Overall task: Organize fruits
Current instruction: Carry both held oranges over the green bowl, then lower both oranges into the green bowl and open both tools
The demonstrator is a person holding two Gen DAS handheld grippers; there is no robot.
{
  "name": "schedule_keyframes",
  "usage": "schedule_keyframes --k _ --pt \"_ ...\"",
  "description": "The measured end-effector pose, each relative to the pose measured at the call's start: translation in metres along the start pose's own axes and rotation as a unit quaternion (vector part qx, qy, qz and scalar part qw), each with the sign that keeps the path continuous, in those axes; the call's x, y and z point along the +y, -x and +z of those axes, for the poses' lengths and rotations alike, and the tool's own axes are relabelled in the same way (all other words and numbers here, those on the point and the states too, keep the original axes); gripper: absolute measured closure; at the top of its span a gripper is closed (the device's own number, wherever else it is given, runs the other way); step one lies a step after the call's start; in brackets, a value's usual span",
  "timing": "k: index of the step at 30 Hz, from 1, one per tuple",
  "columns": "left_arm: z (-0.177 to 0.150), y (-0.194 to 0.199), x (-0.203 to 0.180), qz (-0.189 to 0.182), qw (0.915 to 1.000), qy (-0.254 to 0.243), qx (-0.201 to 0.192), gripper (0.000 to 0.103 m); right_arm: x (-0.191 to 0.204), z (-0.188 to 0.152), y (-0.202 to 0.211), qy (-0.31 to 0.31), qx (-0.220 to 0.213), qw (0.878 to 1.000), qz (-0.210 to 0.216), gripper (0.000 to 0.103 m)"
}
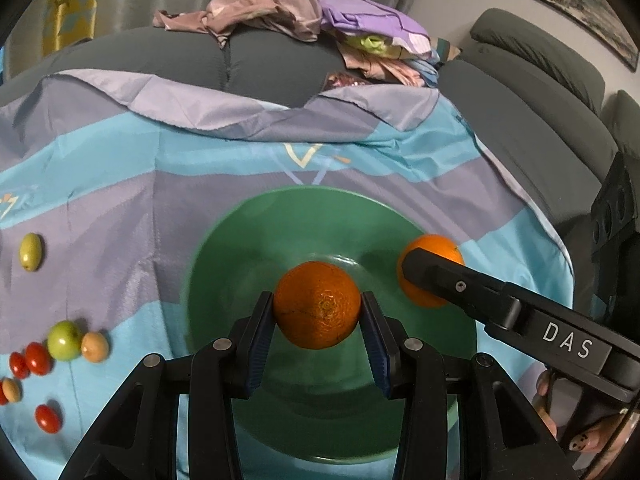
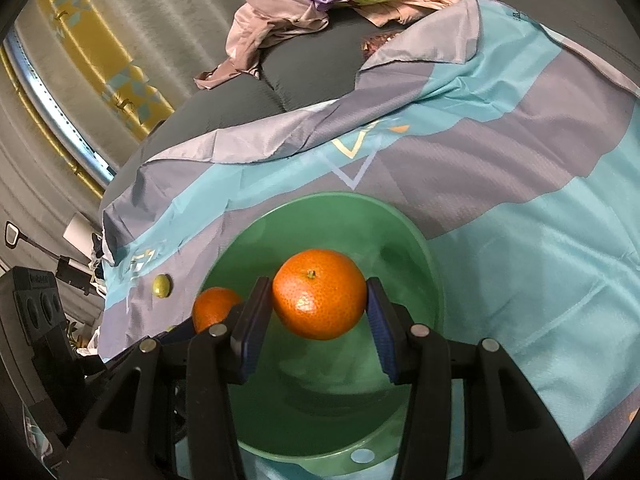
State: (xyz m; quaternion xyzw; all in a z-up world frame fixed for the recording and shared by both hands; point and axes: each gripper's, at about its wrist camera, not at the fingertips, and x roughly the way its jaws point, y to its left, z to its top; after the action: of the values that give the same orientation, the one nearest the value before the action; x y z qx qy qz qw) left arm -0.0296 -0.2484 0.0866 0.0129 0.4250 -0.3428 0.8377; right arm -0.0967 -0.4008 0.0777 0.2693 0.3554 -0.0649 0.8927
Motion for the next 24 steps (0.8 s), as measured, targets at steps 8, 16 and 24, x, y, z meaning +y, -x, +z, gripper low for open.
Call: schedule_keyframes --k 8,16,24 --pt "-0.003 -0.005 -0.003 0.001 1.0 -0.001 0.009 0.06 -0.009 0.001 -0.004 -0.009 0.007 1.0 -0.019 0.055" --pt "-0.007 -0.012 -0.009 0.001 0.9998 -0.005 0.018 0.06 -0.013 0.001 -0.007 -0.013 0.012 1.0 -0.026 0.055" --pt "-0.007 -0.015 -0.013 -0.001 0.9997 -0.013 0.023 0.059 -0.011 0.0 -0.008 -0.01 0.015 0.999 -0.026 0.055"
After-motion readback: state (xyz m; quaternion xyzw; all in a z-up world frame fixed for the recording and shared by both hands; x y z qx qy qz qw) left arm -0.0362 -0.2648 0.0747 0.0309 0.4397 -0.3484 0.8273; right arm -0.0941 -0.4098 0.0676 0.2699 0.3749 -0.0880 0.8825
